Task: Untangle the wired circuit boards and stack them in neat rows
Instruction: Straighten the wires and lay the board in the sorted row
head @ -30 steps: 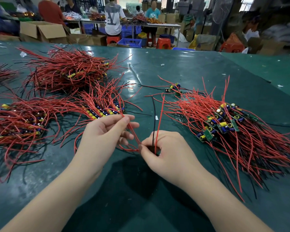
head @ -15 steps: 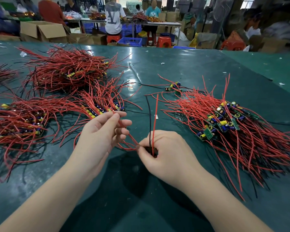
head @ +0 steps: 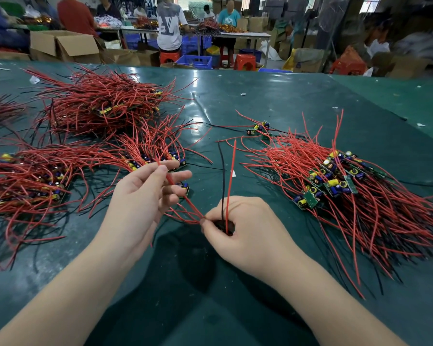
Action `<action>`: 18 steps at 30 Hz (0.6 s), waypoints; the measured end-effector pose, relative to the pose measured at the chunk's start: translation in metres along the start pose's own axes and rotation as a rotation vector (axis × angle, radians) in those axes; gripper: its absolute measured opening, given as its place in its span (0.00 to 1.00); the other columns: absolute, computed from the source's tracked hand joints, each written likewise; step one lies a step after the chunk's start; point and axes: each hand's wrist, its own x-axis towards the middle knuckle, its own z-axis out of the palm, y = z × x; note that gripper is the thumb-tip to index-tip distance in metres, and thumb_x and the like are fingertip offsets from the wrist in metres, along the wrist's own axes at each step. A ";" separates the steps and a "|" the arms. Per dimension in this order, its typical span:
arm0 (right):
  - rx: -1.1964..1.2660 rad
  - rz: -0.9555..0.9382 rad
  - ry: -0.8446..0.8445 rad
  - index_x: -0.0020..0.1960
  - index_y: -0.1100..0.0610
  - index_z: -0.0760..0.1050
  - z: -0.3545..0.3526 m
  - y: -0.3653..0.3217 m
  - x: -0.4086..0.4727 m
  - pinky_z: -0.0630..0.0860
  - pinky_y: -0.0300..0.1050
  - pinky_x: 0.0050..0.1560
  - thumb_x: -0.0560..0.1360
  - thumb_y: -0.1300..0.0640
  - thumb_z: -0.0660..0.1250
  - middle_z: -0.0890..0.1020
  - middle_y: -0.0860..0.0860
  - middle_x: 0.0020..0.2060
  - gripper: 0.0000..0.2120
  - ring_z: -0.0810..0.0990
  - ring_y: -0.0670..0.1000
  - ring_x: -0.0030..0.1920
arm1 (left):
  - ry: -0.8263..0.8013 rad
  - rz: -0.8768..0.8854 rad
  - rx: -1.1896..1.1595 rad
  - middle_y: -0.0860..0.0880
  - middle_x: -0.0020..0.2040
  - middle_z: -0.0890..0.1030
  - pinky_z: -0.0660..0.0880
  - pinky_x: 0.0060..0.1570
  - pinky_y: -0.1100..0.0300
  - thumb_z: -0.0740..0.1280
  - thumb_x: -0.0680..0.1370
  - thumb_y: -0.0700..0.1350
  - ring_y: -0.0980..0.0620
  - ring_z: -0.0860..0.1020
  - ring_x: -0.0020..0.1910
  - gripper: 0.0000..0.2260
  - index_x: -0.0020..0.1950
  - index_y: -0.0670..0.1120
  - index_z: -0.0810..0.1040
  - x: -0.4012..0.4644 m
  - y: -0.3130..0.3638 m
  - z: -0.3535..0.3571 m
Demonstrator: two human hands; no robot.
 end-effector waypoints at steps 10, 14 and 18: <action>0.467 0.246 -0.138 0.36 0.53 0.82 -0.002 -0.001 0.002 0.77 0.46 0.34 0.71 0.53 0.65 0.82 0.52 0.30 0.09 0.79 0.51 0.32 | -0.046 0.048 0.025 0.42 0.42 0.85 0.66 0.21 0.70 0.56 0.83 0.37 0.58 0.73 0.23 0.09 0.51 0.45 0.75 -0.001 0.004 -0.002; 0.799 0.339 -0.246 0.32 0.54 0.82 -0.011 -0.004 0.004 0.72 0.34 0.32 0.74 0.59 0.68 0.80 0.49 0.26 0.13 0.77 0.46 0.28 | -0.054 0.085 0.057 0.44 0.45 0.86 0.66 0.22 0.70 0.58 0.82 0.38 0.58 0.73 0.25 0.10 0.48 0.48 0.76 -0.001 0.005 -0.004; 0.895 0.394 -0.285 0.33 0.56 0.82 -0.018 -0.004 0.006 0.73 0.34 0.32 0.77 0.61 0.66 0.80 0.51 0.27 0.14 0.77 0.47 0.28 | -0.003 0.217 0.262 0.55 0.43 0.84 0.74 0.35 0.70 0.61 0.81 0.38 0.62 0.77 0.38 0.11 0.46 0.50 0.80 0.003 0.001 -0.008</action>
